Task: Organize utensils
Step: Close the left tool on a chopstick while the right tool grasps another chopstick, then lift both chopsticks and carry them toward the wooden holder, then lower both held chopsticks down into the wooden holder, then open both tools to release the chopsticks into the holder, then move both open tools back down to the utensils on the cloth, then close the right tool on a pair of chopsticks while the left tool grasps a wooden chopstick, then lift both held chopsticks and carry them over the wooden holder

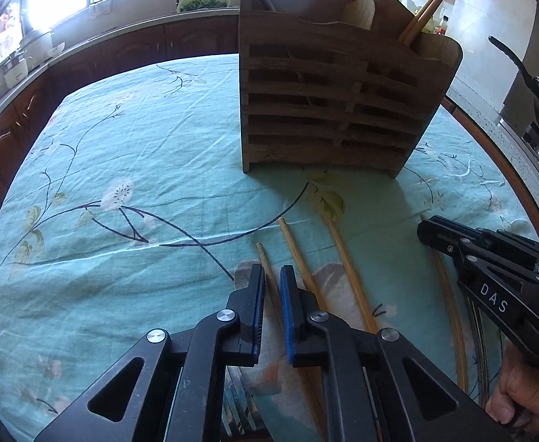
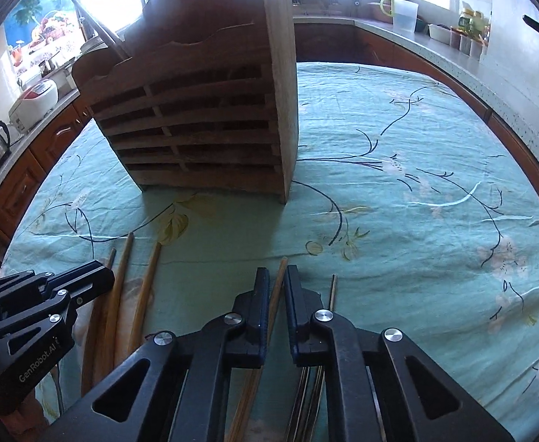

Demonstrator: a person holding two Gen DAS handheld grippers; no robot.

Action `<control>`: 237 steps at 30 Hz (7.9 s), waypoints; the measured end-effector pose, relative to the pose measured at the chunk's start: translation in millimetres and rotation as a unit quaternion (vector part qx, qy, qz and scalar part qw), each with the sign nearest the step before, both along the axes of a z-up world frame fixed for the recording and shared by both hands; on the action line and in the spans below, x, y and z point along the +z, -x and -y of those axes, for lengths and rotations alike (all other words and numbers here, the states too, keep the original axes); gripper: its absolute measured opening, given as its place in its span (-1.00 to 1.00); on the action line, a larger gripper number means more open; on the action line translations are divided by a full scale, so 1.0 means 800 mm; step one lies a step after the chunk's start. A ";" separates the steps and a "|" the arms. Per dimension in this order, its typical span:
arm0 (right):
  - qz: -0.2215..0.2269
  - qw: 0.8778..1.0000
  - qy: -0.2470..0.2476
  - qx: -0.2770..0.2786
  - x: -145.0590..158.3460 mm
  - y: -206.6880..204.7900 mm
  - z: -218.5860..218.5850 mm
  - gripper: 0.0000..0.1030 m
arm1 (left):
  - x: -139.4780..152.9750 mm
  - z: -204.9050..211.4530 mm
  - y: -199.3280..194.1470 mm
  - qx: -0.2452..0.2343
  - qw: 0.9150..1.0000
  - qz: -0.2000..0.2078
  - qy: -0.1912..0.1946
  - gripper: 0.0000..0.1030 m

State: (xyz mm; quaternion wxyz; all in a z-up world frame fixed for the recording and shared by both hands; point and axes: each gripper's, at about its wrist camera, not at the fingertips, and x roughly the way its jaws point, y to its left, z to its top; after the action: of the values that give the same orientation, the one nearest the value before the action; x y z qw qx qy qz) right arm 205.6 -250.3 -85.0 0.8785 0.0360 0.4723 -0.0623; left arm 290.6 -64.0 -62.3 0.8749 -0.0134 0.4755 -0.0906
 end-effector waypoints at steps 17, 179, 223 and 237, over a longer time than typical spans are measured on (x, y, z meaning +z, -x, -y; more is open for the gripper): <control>0.096 0.991 -0.095 0.012 0.092 0.050 0.004 -0.91 | 0.088 -0.060 0.056 0.013 0.989 0.047 0.140 -0.94; 0.212 0.972 -0.094 -0.049 0.111 0.173 0.038 0.93 | 0.106 -0.134 0.195 0.129 0.976 0.112 0.134 0.59; -0.024 0.999 -0.031 -0.007 0.008 0.018 0.040 -0.82 | 0.006 -0.015 -0.015 0.014 0.999 -0.037 0.035 -0.42; -0.008 1.000 -0.023 -0.006 0.002 0.004 0.039 -0.81 | -0.003 0.035 -0.027 -0.039 0.999 -0.016 -0.026 -0.81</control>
State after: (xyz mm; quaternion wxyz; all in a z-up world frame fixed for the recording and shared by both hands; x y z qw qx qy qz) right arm 202.4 -281.8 -83.1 0.8732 0.0589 0.4804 -0.0570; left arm 312.4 -92.3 -64.5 0.8631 0.0266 0.4918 -0.1120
